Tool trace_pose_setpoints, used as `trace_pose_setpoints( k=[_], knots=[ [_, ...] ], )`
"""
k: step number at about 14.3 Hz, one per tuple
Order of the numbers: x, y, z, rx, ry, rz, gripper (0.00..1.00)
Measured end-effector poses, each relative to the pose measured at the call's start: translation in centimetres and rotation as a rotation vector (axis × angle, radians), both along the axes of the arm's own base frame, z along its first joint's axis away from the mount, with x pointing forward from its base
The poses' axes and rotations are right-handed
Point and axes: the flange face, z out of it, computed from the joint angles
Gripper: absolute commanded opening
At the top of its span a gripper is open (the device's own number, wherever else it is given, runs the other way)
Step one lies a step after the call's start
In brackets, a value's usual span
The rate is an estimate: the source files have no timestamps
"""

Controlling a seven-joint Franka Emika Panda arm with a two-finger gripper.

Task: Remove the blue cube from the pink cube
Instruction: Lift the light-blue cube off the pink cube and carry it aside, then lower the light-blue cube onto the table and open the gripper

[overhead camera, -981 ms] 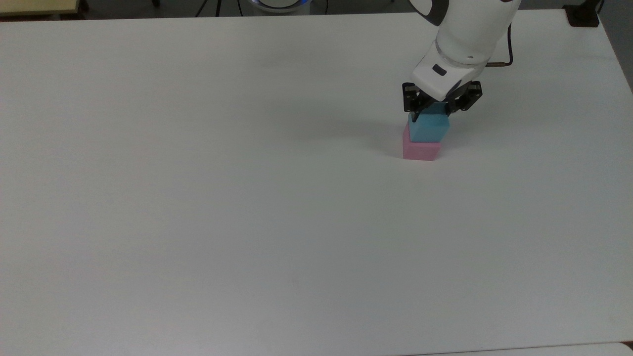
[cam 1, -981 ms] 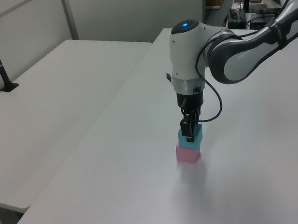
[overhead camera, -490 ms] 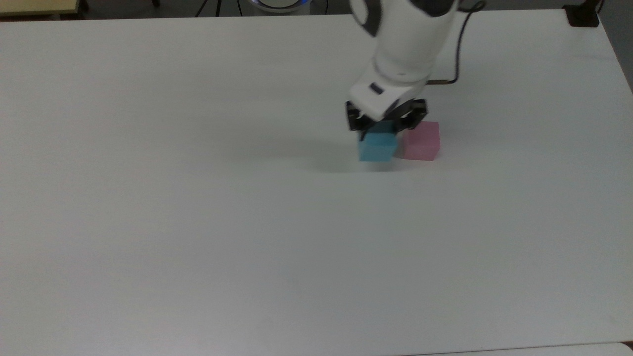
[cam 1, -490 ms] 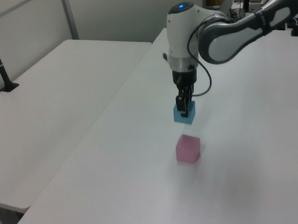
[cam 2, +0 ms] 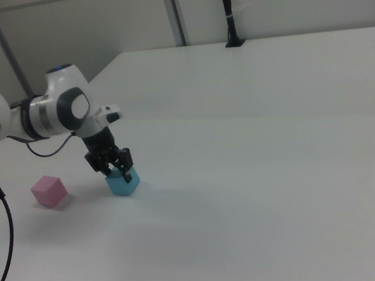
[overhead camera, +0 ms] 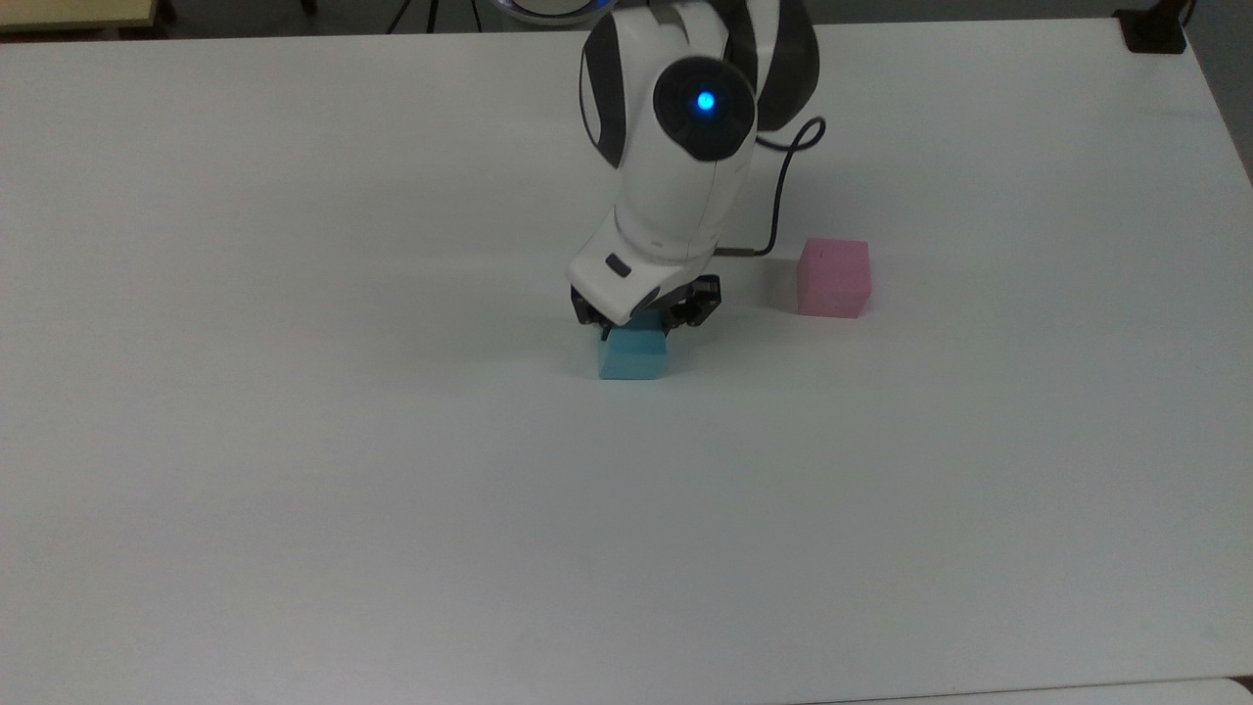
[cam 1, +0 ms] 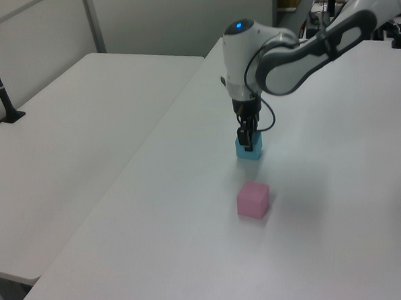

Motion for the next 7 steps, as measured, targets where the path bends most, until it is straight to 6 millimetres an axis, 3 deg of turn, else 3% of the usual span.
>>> trace_pose_setpoints(
  k=[1,3,5,7],
  knots=[
    [0.3,-0.5,0.2,0.002,-0.006,-0.008,1.0],
    [1.0,-2.1,2.0,0.01,-0.037,-0.032,1.0],
    [0.9,-3.3,5.2,0.028,-0.055,-0.031,1.0],
    [-0.5,-3.2,9.8,0.037,-0.052,-0.013,1.0]
  ],
)
